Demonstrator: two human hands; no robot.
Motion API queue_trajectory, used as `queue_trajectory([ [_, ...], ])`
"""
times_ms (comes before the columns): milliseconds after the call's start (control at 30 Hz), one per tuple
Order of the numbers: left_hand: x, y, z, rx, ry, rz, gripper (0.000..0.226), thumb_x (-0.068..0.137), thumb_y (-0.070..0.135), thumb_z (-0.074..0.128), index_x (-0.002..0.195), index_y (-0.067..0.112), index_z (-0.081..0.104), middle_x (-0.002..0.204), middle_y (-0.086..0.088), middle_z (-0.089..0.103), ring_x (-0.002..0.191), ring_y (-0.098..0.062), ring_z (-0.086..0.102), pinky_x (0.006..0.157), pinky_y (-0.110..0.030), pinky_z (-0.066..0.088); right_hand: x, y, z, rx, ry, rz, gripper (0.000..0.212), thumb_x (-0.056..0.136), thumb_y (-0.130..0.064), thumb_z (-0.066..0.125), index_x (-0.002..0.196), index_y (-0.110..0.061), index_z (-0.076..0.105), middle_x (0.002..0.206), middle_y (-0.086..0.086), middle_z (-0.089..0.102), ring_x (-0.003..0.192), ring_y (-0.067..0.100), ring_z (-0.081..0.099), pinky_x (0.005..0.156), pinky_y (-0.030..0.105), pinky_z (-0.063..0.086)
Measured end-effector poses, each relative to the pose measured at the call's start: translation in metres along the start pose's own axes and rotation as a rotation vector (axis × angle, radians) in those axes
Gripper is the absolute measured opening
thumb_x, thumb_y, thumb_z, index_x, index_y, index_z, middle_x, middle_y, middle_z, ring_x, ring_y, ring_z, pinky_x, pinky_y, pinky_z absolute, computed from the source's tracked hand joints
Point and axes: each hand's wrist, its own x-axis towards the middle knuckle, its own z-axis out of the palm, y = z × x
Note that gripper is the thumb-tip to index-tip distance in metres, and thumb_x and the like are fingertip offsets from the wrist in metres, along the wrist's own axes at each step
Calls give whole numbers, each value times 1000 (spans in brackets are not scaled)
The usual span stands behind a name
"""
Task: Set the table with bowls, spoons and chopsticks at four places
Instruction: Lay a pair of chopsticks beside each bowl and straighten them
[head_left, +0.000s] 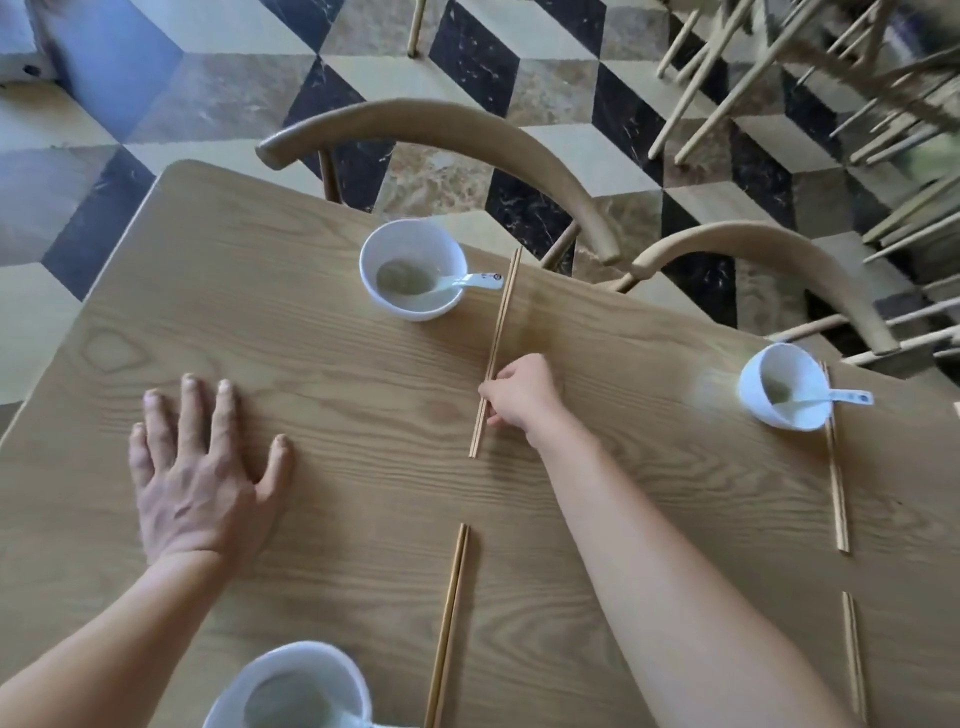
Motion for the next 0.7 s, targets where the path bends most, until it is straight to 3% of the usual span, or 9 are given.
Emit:
queue_trajectory([
  [100, 1, 0, 0, -11, 0, -5, 84, 84, 63, 38, 154, 15, 33, 165, -13, 21, 152, -36, 5, 121, -45, 2, -6, -3, 0, -72, 69, 20, 9, 76, -13, 66, 68, -9, 64, 72, 11, 69, 66, 28, 71, 37, 15, 39],
  [167, 0, -1, 1, -12, -4, -7, 85, 84, 64, 37, 154, 15, 32, 165, -13, 20, 152, -36, 4, 121, -45, 1, -10, -3, 2, -141, 110, 8, 13, 75, -20, 66, 76, -7, 70, 81, 13, 73, 80, 27, 70, 50, 18, 43],
  [267, 0, 0, 0, -15, -8, -5, 85, 85, 64, 35, 154, 15, 31, 165, -14, 19, 152, -36, 4, 121, -47, 2, -19, -3, 3, -173, 169, -18, 20, 75, -27, 73, 81, -7, 71, 89, 12, 72, 85, 26, 64, 63, 20, 40],
  [367, 0, 1, -2, -12, -18, -3, 85, 85, 63, 36, 154, 14, 31, 165, -15, 19, 152, -37, 3, 121, -47, 1, -27, -2, 7, -240, 237, -63, 26, 77, -28, 75, 90, -7, 67, 96, 10, 69, 95, 27, 63, 67, 22, 36],
  [500, -1, 1, -4, -19, -25, -5, 85, 84, 62, 36, 154, 13, 32, 164, -16, 20, 152, -38, 5, 121, -48, 3, -34, 3, 9, -186, 292, -39, 26, 83, -29, 73, 97, -9, 62, 80, -1, 52, 90, 27, 63, 65, 23, 33],
  [600, -1, 3, -6, -16, -25, -1, 85, 83, 61, 38, 153, 12, 34, 164, -17, 21, 151, -40, 6, 121, -50, 5, -33, 6, 10, -115, 211, -38, 25, 90, -31, 64, 103, -10, 60, 101, 9, 62, 98, 28, 61, 71, 23, 33],
  [633, -1, 3, -6, -15, -28, -1, 85, 83, 60, 39, 153, 11, 34, 163, -17, 22, 151, -40, 7, 121, -51, 6, -34, 6, 10, -108, 221, -36, 26, 90, -33, 63, 101, -9, 62, 102, 10, 65, 96, 28, 61, 69, 20, 34],
  [700, -1, 4, -7, -15, -34, -2, 86, 83, 60, 39, 153, 11, 34, 163, -17, 22, 151, -40, 7, 121, -51, 5, -36, 5, 11, -100, 298, -21, 29, 89, -34, 65, 91, -5, 66, 93, 10, 70, 77, 24, 63, 48, 12, 30],
])
